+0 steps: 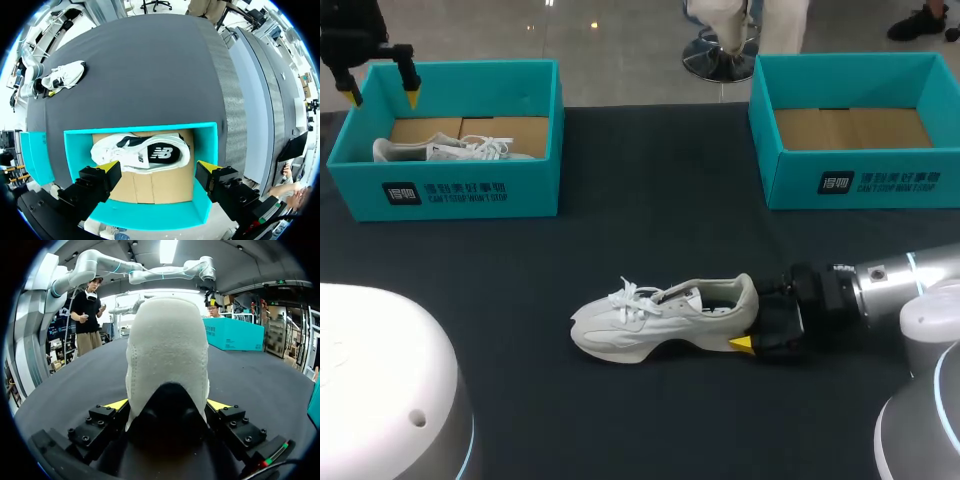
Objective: Take the shoe out of the shoebox, open the shoe tongue, remove and reinsert the insole, then place the shoe into the shoebox
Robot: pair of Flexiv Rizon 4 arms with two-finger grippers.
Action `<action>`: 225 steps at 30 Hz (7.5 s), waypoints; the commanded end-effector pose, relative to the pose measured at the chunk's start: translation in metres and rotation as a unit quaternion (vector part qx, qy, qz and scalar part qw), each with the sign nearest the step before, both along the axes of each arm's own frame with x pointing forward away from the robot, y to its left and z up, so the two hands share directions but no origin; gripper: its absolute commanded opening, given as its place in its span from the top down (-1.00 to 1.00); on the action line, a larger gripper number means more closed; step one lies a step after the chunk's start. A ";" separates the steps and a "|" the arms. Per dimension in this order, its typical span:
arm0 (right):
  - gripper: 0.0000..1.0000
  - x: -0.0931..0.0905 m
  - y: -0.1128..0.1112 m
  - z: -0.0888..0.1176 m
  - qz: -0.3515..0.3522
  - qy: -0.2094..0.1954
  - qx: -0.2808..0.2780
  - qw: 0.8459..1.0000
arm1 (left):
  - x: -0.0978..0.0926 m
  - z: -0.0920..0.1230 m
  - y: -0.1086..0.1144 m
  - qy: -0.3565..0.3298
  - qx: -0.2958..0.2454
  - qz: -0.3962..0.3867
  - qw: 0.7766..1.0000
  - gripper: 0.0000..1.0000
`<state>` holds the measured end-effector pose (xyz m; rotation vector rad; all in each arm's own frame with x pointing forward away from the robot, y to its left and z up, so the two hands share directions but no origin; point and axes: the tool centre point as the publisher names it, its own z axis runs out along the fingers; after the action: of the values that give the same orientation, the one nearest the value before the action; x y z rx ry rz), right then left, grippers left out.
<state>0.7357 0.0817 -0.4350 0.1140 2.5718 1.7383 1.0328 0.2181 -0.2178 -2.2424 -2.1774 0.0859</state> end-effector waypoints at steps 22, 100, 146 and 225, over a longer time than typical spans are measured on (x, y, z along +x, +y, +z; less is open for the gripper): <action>1.00 0.000 0.003 -0.004 0.000 0.000 -0.002 1.000 | -0.101 -0.015 -0.087 0.010 0.044 0.187 0.981 -1.00; 1.00 0.000 0.003 -0.004 0.000 0.000 -0.002 1.000 | -0.258 -0.033 -0.304 -0.083 0.096 0.926 0.355 -1.00; 1.00 0.000 0.003 -0.004 0.000 0.000 -0.002 1.000 | -0.328 -0.038 -0.375 -0.051 0.036 0.998 -0.009 -1.00; 1.00 0.000 0.003 -0.004 0.000 0.000 -0.002 1.000 | -0.328 -0.101 -0.420 -0.155 0.017 0.980 -0.124 1.00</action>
<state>0.7357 0.0822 -0.4349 0.1141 2.5730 1.7385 0.7116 -0.2106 -0.3273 -2.0815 1.9978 0.4184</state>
